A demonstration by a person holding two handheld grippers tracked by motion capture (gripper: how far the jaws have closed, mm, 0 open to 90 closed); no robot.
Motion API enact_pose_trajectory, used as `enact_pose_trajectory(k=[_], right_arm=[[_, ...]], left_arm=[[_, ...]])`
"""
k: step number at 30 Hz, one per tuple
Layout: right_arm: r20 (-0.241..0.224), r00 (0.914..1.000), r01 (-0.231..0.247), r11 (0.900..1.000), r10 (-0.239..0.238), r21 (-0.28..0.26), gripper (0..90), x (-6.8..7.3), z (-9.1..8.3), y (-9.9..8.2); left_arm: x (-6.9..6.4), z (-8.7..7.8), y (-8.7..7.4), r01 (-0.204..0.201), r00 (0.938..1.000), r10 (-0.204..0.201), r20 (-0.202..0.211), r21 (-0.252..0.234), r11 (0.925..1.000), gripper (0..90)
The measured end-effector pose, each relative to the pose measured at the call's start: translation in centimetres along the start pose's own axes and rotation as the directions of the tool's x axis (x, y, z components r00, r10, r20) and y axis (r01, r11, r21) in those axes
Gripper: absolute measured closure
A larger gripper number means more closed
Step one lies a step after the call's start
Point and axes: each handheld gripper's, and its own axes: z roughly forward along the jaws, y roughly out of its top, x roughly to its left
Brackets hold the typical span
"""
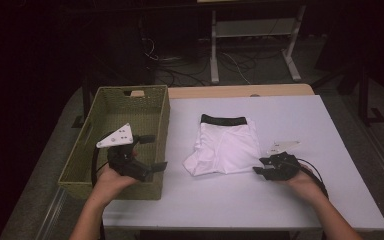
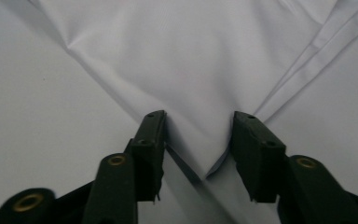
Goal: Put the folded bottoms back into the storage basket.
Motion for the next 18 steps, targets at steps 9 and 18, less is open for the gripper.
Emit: enact_pose_trajectory(k=[9,18], right_arm=[[0.005,1.0000,0.000,1.0000,0.000,-0.006,78.7,-0.31,0.03,0.08],[0.006,0.9999,0.008,1.0000,-0.008,0.000,84.8,-0.53,0.07,0.27]], left_arm=[[0.00,0.01,0.00,0.002,1.0000,-0.002,-0.001,0.001,1.0000,0.3],[0.00,0.02,0.01,0.001,1.0000,-0.001,0.000,0.002,1.0000,0.3]])
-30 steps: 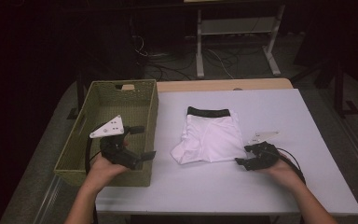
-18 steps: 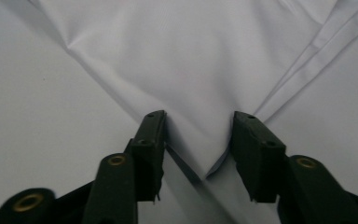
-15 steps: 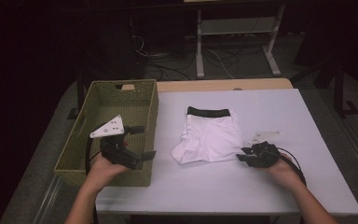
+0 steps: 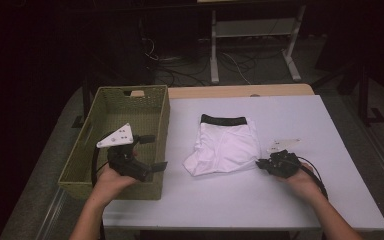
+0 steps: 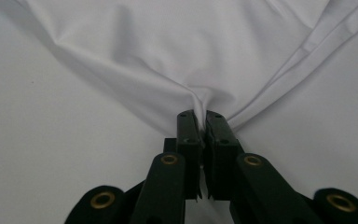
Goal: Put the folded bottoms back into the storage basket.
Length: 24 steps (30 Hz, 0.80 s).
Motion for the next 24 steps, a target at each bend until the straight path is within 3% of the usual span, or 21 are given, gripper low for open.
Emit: enact_pose_trajectory(k=[24], right_arm=[[-0.037,0.9992,-0.015,0.9997,0.014,-0.017,84.9,-0.3,-2.2,0.7]], left_arm=[[0.0,0.0,0.0,-0.005,1.0000,0.005,-0.003,-0.001,1.0000,0.3]])
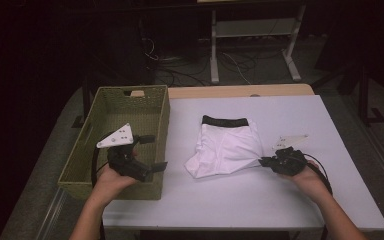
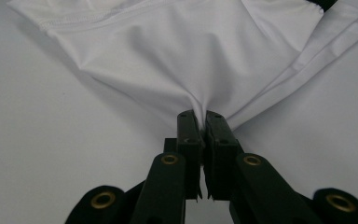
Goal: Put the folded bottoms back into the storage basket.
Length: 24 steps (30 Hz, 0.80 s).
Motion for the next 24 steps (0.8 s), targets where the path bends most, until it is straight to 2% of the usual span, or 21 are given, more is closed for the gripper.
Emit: enact_pose_trajectory(k=[14,24], right_arm=[[0.011,0.9998,-0.016,0.9997,0.016,0.016,84.9,0.2,-1.7,-0.9],[0.031,0.9987,-0.042,0.9991,0.042,0.011,84.9,0.2,-3.7,-2.6]], left_arm=[[0.0,-0.1,0.0,0.005,1.0000,-0.005,0.001,-0.007,1.0000,0.3],[0.1,0.0,0.0,0.009,0.9999,-0.009,0.004,-0.002,1.0000,0.3]])
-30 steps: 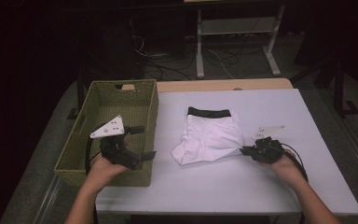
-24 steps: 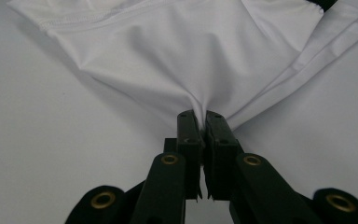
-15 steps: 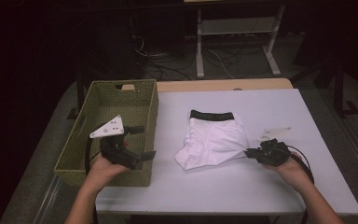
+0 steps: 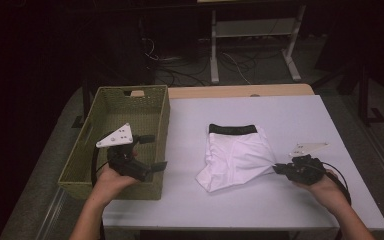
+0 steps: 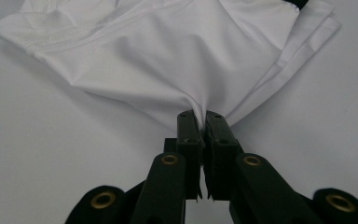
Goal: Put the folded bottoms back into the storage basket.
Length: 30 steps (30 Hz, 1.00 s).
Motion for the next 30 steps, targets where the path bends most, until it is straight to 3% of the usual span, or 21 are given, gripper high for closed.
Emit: enact_pose_trajectory(k=[16,24,25,30], right_arm=[[0.015,0.9995,-0.027,0.9995,0.026,0.016,84.9,0.4,-1.9,-3.2],[0.004,0.9992,-0.039,0.9991,0.039,0.017,83.2,0.5,-1.8,-4.2],[0.000,0.9991,-0.042,0.9990,0.042,0.013,79.9,0.5,-1.9,-4.2],[-0.012,0.9978,-0.065,0.9970,0.064,-0.043,41.6,0.5,-2.1,-4.2]], left_arm=[[0.0,0.0,0.0,0.003,1.0000,-0.003,0.000,-0.002,1.0000,0.3],[0.0,0.0,0.0,0.000,1.0000,0.000,-0.001,0.002,1.0000,0.3],[0.0,0.0,0.0,0.000,1.0000,0.000,-0.001,0.002,1.0000,0.4],[0.0,0.0,0.0,0.000,1.0000,0.000,-0.003,0.002,1.0000,0.3]])
